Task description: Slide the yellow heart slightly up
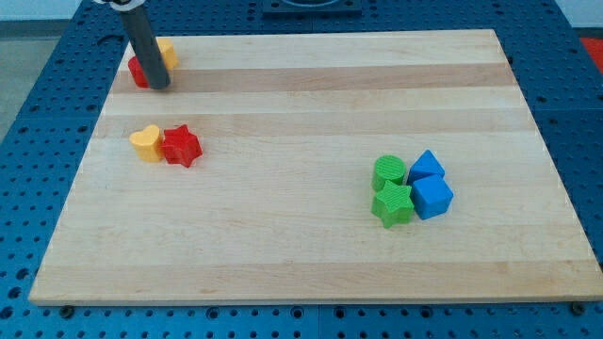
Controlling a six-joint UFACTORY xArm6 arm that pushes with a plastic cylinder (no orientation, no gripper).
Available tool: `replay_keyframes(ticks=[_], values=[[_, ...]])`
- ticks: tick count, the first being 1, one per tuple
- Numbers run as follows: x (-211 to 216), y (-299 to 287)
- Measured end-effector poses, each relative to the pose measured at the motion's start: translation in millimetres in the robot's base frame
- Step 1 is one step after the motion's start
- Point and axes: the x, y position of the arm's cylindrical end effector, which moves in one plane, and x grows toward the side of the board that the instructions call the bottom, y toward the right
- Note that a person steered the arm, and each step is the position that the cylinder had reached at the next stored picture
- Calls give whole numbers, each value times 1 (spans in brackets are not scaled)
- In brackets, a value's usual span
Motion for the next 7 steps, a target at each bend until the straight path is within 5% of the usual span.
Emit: replay_keyframes(ticks=[1,3,4,5,7], values=[[21,0],[44,143],[95,179],[166,171],[189,51]])
